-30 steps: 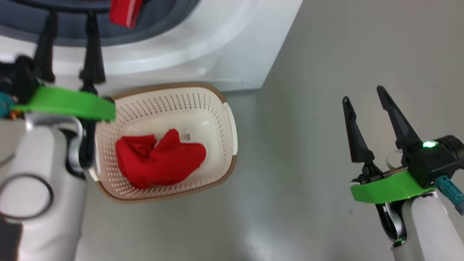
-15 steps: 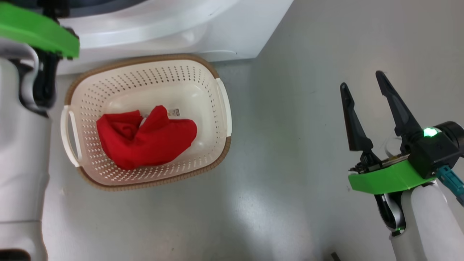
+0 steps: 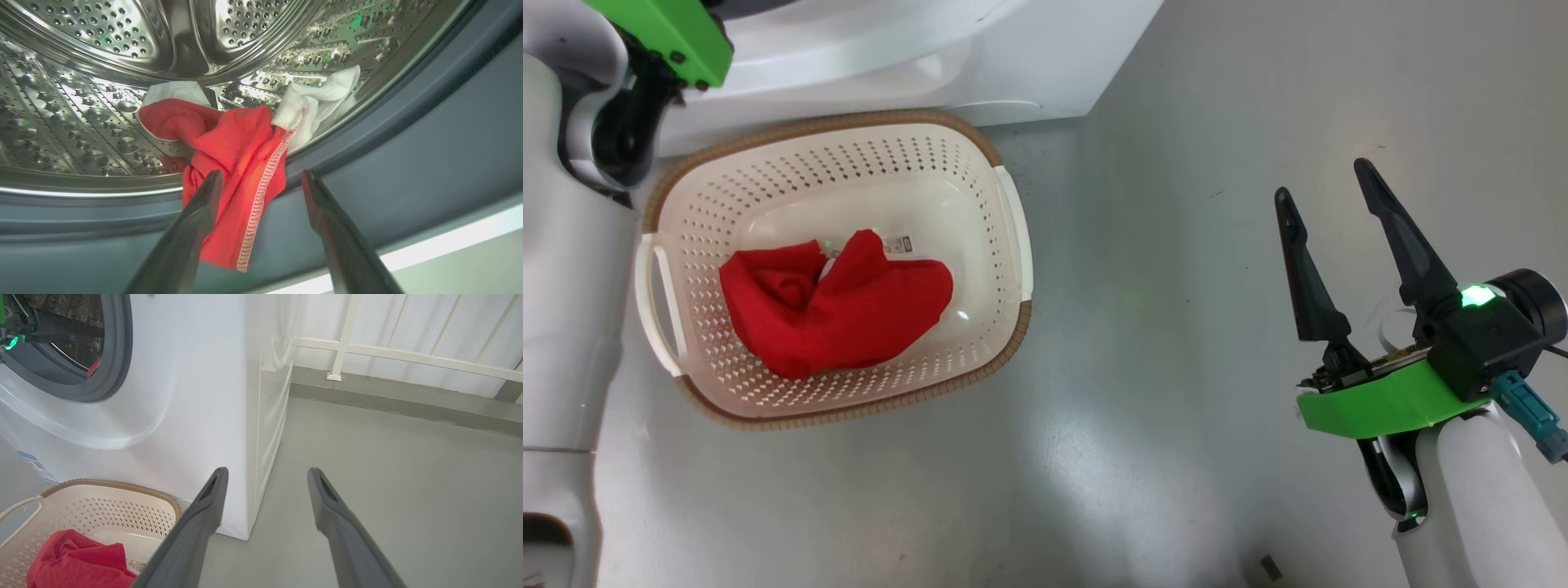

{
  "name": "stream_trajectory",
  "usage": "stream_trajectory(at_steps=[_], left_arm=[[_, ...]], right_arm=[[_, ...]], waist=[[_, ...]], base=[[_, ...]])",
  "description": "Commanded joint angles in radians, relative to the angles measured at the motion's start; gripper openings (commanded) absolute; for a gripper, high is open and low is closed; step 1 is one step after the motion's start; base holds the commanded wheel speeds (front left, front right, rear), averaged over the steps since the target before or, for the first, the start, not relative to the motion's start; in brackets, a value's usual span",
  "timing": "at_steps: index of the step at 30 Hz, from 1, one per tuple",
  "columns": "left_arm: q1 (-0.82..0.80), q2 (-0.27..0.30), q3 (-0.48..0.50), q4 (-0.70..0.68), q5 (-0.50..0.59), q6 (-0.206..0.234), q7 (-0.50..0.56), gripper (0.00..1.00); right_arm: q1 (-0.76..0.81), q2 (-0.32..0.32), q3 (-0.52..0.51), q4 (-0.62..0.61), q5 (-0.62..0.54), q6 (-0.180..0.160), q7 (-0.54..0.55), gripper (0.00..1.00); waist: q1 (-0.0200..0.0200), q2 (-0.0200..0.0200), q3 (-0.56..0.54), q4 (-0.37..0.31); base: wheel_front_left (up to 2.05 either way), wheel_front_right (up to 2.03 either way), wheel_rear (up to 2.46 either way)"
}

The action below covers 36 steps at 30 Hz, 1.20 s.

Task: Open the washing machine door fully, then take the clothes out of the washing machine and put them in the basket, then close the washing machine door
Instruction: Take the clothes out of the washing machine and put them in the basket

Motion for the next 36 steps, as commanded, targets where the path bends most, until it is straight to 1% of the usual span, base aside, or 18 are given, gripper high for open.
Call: stream_trajectory(at_steps=[1,4,9,13,16,17,18,19,20,21,24,28,36], left_arm=[[-0.024,0.056,0.001,-0.019,-0.010,-0.006,0.014,1.00],[-0.048,0.087,-0.058,0.014,0.010,-0.007,0.053,1.00],[-0.077,0.110,-0.102,0.071,0.054,-0.001,0.067,1.00],[-0.092,0.118,-0.118,0.113,0.078,0.012,0.048,1.00],[-0.099,0.116,-0.125,0.143,0.083,0.013,0.034,1.00],[-0.099,0.113,-0.133,0.156,0.083,0.011,0.044,1.00],[-0.100,0.112,-0.138,0.164,0.082,0.009,0.048,0.56],[-0.100,0.112,-0.138,0.164,0.082,0.009,0.048,0.56],[-0.102,0.111,-0.141,0.170,0.081,0.007,0.047,0.23],[-0.105,0.110,-0.144,0.175,0.081,0.006,0.045,0.00],[-0.111,0.107,-0.156,0.187,0.080,0.002,0.036,0.00],[-0.118,0.109,-0.170,0.193,0.090,0.000,-0.006,0.00],[-0.118,0.101,-0.178,0.197,0.108,0.017,-0.143,0.00]], right_arm=[[-0.001,0.000,0.024,-0.019,-0.009,0.005,-0.006,1.00],[-0.006,0.000,0.031,-0.016,0.003,0.005,-0.006,1.00],[-0.013,0.000,0.037,-0.014,0.012,0.005,-0.006,1.00],[-0.015,0.000,0.041,-0.014,0.019,0.005,-0.006,1.00],[-0.015,0.000,0.042,-0.013,0.023,0.005,-0.006,1.00],[-0.015,0.000,0.042,-0.013,0.024,0.005,-0.006,1.00],[-0.015,0.000,0.042,-0.013,0.024,0.005,-0.006,1.00],[-0.015,0.000,0.042,-0.013,0.024,0.005,-0.006,1.00],[-0.015,0.000,0.042,-0.013,0.025,0.005,-0.006,1.00],[-0.015,0.000,0.041,-0.013,0.026,0.005,-0.006,1.00],[-0.015,0.000,0.039,-0.012,0.026,0.005,-0.006,1.00],[-0.016,0.000,0.038,-0.009,0.027,0.005,-0.006,1.00],[-0.015,0.000,0.032,-0.007,0.027,0.005,-0.006,1.00]], waist=[[0.0000,0.0000,0.001,-0.002],[0.0000,0.0000,0.004,-0.010],[0.0000,0.0000,0.009,-0.024],[0.0000,0.0000,0.012,-0.037],[0.0000,0.0000,0.014,-0.042],[0.0000,0.0000,0.013,-0.043],[0.0000,0.0000,0.013,-0.044],[0.0000,0.0000,0.013,-0.044],[0.0000,0.0000,0.013,-0.044],[0.0000,0.0000,0.013,-0.044],[0.0000,0.0000,0.011,-0.042],[0.0000,0.0000,0.009,-0.037],[0.0000,0.0000,-0.003,-0.022]], base=[[0.00,0.00,0.00],[0.00,0.00,0.00],[0.00,0.00,0.00],[0.00,0.00,0.00],[0.00,0.00,0.00],[0.00,0.00,0.00],[0.00,0.00,0.00],[0.00,0.00,0.00],[0.00,0.00,0.00],[0.00,0.00,0.00],[0.00,0.00,0.00],[0.00,0.00,0.00],[0.00,0.00,0.00]])
